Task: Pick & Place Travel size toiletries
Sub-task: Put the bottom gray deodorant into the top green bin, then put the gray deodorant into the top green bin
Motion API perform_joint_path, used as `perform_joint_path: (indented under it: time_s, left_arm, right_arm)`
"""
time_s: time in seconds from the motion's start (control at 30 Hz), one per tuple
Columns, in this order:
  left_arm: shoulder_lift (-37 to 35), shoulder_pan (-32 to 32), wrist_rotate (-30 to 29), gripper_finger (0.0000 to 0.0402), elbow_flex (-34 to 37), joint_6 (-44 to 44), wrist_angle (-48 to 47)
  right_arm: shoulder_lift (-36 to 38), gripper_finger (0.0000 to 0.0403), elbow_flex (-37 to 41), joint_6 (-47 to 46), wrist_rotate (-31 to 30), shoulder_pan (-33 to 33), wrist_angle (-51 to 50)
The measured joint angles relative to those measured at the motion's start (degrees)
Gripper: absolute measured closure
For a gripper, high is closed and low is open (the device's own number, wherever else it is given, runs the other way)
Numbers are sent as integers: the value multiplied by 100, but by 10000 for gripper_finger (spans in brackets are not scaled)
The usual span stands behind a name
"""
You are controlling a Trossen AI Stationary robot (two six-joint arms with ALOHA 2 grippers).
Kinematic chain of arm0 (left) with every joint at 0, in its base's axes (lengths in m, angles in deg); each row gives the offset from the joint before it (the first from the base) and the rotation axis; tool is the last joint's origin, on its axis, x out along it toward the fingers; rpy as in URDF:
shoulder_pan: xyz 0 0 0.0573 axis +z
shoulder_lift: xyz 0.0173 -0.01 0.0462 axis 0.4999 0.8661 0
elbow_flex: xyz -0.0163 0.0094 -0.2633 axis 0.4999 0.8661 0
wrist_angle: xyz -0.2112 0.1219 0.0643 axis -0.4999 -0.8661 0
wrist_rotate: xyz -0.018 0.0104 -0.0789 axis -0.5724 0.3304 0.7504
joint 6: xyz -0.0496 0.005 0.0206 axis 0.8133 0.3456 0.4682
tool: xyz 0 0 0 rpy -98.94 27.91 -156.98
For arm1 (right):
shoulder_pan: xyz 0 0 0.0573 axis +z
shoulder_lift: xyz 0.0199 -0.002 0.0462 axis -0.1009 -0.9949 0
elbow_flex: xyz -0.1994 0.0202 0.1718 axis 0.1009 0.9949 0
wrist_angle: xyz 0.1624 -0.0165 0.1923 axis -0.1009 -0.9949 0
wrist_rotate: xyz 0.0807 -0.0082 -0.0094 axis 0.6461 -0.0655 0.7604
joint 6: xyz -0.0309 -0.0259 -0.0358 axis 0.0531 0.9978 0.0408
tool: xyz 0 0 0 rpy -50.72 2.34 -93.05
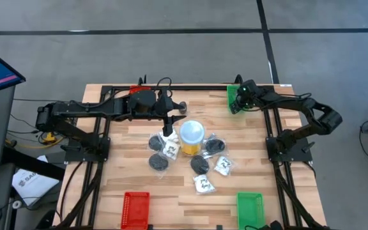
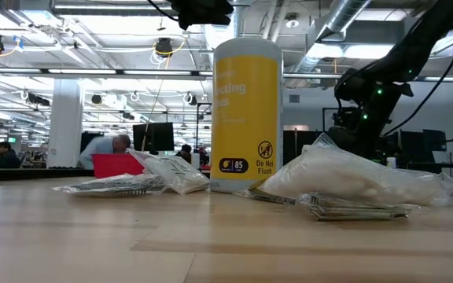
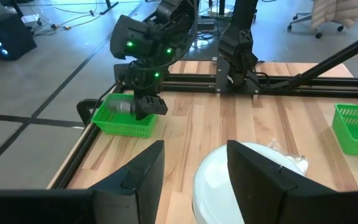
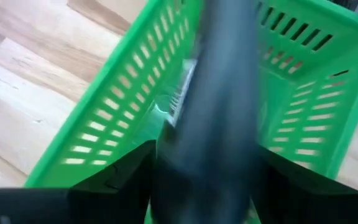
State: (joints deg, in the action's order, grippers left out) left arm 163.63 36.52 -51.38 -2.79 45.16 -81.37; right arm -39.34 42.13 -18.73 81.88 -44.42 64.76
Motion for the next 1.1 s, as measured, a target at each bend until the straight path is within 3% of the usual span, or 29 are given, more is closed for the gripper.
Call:
perform_joint_path:
  time_s: [0.13,0.53,0.87,1.1]
  left_arm:
    - [0,0,0,238,0,1,0]
    - [0,0,4,238,0,0,-2]
    - [0,17,-232,238,0,-7,-2]
    - [0,364,-245,238,0,-13,-4]
  right_arm:
    - [2,184,-2,-2,0,32,13]
    - [47,293,-15,-2,0,21,107]
    - [657,301,-4,-20,2,116,-86]
    - [1262,301,-4,-22,2,464,-125]
